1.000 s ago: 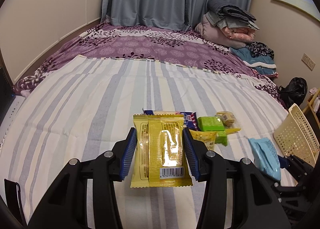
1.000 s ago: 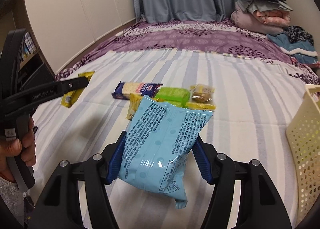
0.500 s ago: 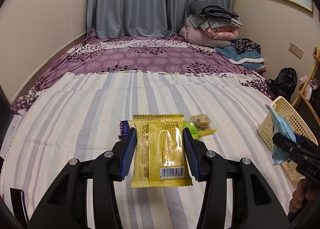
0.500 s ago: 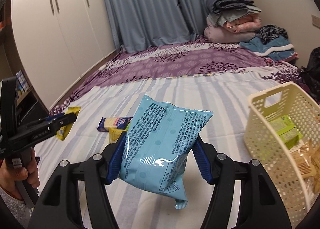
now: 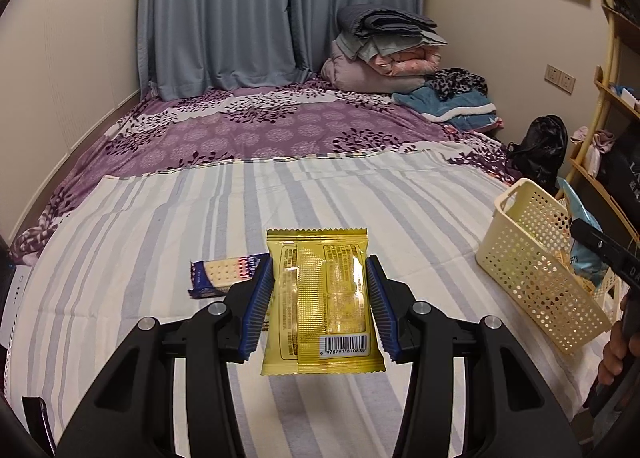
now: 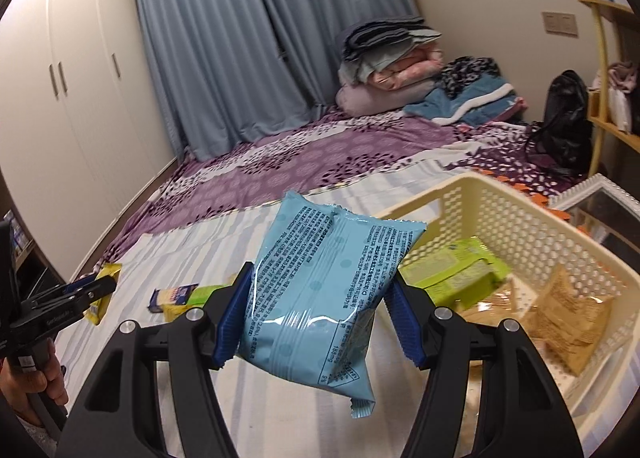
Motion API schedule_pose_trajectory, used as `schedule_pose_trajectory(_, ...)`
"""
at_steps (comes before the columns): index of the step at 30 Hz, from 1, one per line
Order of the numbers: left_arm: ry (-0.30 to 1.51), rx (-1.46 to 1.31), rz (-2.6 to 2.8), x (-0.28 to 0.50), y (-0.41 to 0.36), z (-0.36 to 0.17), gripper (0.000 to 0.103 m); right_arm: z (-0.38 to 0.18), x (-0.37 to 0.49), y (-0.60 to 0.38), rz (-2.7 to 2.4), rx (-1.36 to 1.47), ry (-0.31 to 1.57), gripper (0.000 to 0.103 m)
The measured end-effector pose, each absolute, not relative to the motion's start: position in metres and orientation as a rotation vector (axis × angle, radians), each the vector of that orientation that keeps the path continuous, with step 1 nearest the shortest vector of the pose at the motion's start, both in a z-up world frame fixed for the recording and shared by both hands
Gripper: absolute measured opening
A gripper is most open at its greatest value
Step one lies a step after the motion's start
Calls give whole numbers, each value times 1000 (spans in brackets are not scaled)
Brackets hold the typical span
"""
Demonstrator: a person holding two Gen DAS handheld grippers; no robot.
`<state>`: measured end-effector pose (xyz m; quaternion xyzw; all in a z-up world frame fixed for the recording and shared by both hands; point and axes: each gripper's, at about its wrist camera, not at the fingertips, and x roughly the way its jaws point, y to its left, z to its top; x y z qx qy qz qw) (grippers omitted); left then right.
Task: Organize snacks
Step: 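Carry the sachet and blue bag to the cream basket and open both tools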
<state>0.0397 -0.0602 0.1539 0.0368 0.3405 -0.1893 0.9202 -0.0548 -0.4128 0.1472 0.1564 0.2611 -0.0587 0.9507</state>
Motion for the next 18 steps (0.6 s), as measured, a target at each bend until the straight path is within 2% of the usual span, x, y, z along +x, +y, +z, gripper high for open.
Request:
schedule_pose_trajectory(10, 691, 111, -442, 33, -91, 160, 48, 146, -93, -485, -310, 349, 499, 63)
schedule_pose_trajectory(18, 691, 150, -491, 31, -121, 161, 48, 124, -120, -527, -414, 399, 533, 65)
